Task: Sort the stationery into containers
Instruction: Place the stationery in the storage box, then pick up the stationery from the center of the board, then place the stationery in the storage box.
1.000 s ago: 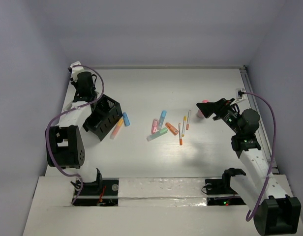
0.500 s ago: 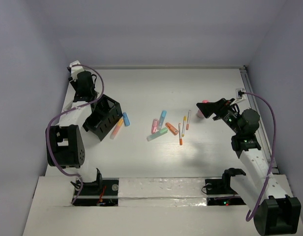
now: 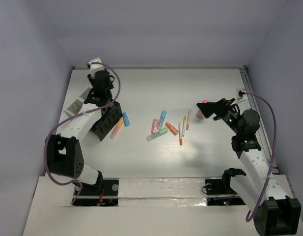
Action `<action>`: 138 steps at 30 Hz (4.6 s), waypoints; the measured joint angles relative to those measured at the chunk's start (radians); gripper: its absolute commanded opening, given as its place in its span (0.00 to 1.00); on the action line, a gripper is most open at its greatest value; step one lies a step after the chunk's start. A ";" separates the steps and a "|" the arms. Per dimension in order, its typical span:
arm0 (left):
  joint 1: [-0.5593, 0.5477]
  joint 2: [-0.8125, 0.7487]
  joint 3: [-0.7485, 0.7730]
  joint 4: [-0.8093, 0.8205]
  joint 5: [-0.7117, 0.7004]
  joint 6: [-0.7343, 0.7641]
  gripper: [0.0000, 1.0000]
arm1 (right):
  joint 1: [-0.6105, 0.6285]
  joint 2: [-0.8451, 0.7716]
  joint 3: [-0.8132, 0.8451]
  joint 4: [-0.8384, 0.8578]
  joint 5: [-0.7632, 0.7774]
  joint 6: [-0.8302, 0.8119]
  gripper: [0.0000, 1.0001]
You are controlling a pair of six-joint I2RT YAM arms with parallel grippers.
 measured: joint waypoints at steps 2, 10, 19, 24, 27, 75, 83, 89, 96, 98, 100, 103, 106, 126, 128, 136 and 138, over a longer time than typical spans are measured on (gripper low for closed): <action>-0.137 -0.051 0.032 -0.055 -0.003 -0.014 0.36 | 0.000 0.000 0.000 0.000 0.000 0.000 1.00; -0.455 -0.241 -0.034 -0.102 0.037 -0.169 0.36 | 0.000 0.000 0.000 0.000 0.004 0.000 1.00; -0.444 -0.198 -0.425 -0.111 0.045 -0.348 0.37 | 0.000 0.011 0.000 0.001 0.003 0.000 1.00; -0.444 -0.187 -0.460 -0.068 0.026 -0.373 0.37 | 0.000 0.033 0.000 0.008 -0.003 0.004 1.00; -0.444 -0.157 -0.463 -0.040 0.001 -0.374 0.37 | 0.000 0.046 0.000 0.015 -0.007 0.008 1.00; -0.480 -0.184 -0.211 0.016 -0.018 -0.281 0.13 | 0.000 0.066 0.000 0.046 -0.054 0.024 1.00; -0.140 -0.253 -0.158 0.030 0.089 -0.349 0.13 | 0.012 0.070 0.000 0.052 -0.064 0.027 1.00; 0.025 -0.130 -0.088 -0.056 0.145 -0.374 0.12 | 0.031 0.071 0.000 0.055 -0.065 0.032 1.00; 0.138 -0.014 0.000 -0.157 0.215 -0.347 0.12 | 0.044 0.098 0.000 0.060 -0.069 0.035 1.00; 0.158 0.011 0.022 -0.190 0.232 -0.332 0.12 | 0.045 0.098 0.000 0.061 -0.069 0.035 1.00; 0.174 0.031 0.040 -0.217 0.246 -0.317 0.12 | 0.047 0.098 0.000 0.060 -0.069 0.034 1.00; 0.181 0.035 0.043 -0.252 0.253 -0.294 0.12 | 0.050 0.098 0.000 0.060 -0.068 0.034 1.00; 0.181 0.035 0.043 -0.273 0.254 -0.274 0.12 | 0.051 0.101 0.000 0.060 -0.068 0.034 1.00; 0.180 0.034 0.043 -0.341 0.213 -0.211 0.14 | 0.058 0.103 0.000 0.059 -0.058 0.024 1.00; 0.180 0.034 0.043 -0.343 0.212 -0.209 0.19 | 0.058 0.103 0.000 0.059 -0.057 0.023 1.00; 0.180 0.012 0.029 -0.350 0.202 -0.196 0.42 | 0.058 0.110 0.000 0.056 -0.054 0.023 1.00; 0.179 -0.016 0.023 -0.349 0.199 -0.191 0.44 | 0.058 0.110 0.000 0.056 -0.054 0.023 1.00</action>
